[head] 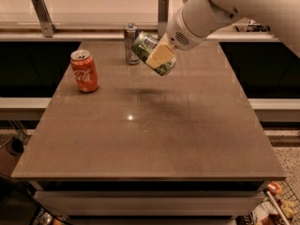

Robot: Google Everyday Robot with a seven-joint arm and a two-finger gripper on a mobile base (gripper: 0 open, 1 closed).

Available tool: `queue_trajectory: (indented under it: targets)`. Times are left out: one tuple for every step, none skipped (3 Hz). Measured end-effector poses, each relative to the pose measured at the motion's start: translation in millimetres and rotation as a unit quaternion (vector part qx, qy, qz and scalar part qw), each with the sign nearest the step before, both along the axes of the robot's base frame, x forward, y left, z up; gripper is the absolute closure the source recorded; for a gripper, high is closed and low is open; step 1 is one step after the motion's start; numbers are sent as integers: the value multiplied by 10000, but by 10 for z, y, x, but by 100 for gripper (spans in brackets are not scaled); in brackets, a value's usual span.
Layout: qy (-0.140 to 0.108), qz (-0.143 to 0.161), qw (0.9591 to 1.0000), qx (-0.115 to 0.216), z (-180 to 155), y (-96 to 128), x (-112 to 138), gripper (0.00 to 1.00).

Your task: Place green can upright

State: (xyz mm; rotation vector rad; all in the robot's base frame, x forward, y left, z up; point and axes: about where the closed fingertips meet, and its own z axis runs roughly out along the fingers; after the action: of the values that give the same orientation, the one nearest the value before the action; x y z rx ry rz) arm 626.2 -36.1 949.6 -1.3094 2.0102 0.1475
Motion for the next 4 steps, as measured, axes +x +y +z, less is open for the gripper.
queue_trajectory:
  targets:
    - [-146, 140, 9991, 378, -10, 48, 5, 100]
    - [-297, 219, 9968, 711, -8, 93, -12, 100]
    - [-426, 308, 9932, 1038, -37, 137, 15, 100]
    - [-474, 393, 9887, 1366, -147, 173, 78, 100]
